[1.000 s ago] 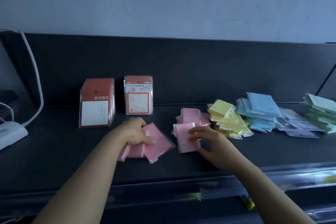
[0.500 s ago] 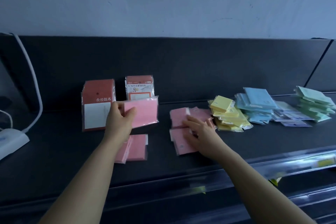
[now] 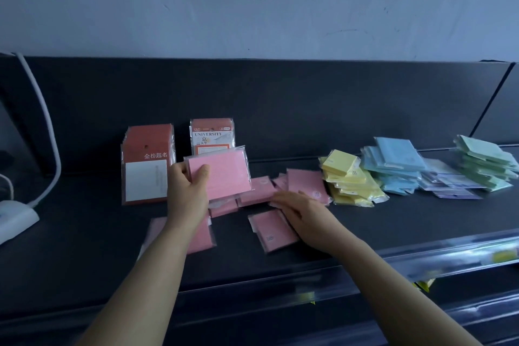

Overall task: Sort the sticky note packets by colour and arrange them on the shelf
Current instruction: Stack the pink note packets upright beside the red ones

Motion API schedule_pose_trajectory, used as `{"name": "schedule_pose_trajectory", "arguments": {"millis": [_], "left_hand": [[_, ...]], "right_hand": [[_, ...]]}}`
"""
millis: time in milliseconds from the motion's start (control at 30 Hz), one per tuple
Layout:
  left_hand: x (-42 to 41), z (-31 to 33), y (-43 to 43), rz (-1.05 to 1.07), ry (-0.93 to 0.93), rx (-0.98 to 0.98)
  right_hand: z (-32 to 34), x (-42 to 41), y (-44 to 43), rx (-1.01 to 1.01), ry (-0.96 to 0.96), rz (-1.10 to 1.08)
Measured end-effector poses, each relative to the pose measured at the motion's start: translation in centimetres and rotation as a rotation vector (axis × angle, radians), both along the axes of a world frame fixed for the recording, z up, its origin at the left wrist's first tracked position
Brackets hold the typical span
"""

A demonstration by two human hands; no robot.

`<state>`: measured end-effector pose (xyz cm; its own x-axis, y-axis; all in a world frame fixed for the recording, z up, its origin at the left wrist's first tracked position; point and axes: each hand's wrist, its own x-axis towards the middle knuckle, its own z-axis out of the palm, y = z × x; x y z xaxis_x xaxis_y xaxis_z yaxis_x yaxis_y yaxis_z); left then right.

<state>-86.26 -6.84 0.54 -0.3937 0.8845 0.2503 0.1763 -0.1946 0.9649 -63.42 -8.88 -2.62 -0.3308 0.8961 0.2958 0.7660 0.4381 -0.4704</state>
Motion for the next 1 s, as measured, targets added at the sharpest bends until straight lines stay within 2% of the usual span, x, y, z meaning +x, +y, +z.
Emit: {"name": "schedule_pose_trajectory", "arguments": {"millis": [67, 133, 200, 333, 433, 567, 667, 833, 900, 1000], "left_hand": [[0.3, 0.1, 0.1, 0.01, 0.011, 0.007], [0.4, 0.0, 0.4, 0.015, 0.016, 0.005], [0.6, -0.4, 0.5, 0.012, 0.02, -0.009], [0.9, -1.3, 0.7, 0.042, 0.083, -0.031], [1.2, -1.4, 0.5, 0.044, 0.108, -0.037], [1.3, -1.5, 0.5, -0.03, 0.043, -0.122], [1.1, -1.6, 0.4, -0.126, -0.065, -0.209], [0.9, -1.3, -0.4, -0.252, 0.055, -0.176], [0.8, -1.3, -0.5, -0.204, 0.051, -0.134], [0.5, -0.9, -0.1, -0.085, -0.039, -0.12]], "right_hand": [[0.0, 1.0, 0.3, 0.057, 0.003, -0.152], [0.0, 2.0, 0.5, 0.064, -0.125, -0.312], [-0.2, 2.3, 0.4, 0.064, -0.197, -0.307], [0.3, 2.2, -0.5, 0.046, -0.016, -0.188], [0.8, 2.0, -0.8, 0.045, 0.066, -0.335], [1.0, 1.1, -0.8, -0.08, -0.156, -0.525], [1.2, 0.7, -0.6, -0.153, -0.026, -0.561], [1.7, 1.3, 0.0, -0.342, 0.056, -0.579], [1.8, 1.4, 0.1, -0.363, 0.144, -0.542], [2.4, 1.3, -0.4, -0.343, 0.431, -0.497]]}}
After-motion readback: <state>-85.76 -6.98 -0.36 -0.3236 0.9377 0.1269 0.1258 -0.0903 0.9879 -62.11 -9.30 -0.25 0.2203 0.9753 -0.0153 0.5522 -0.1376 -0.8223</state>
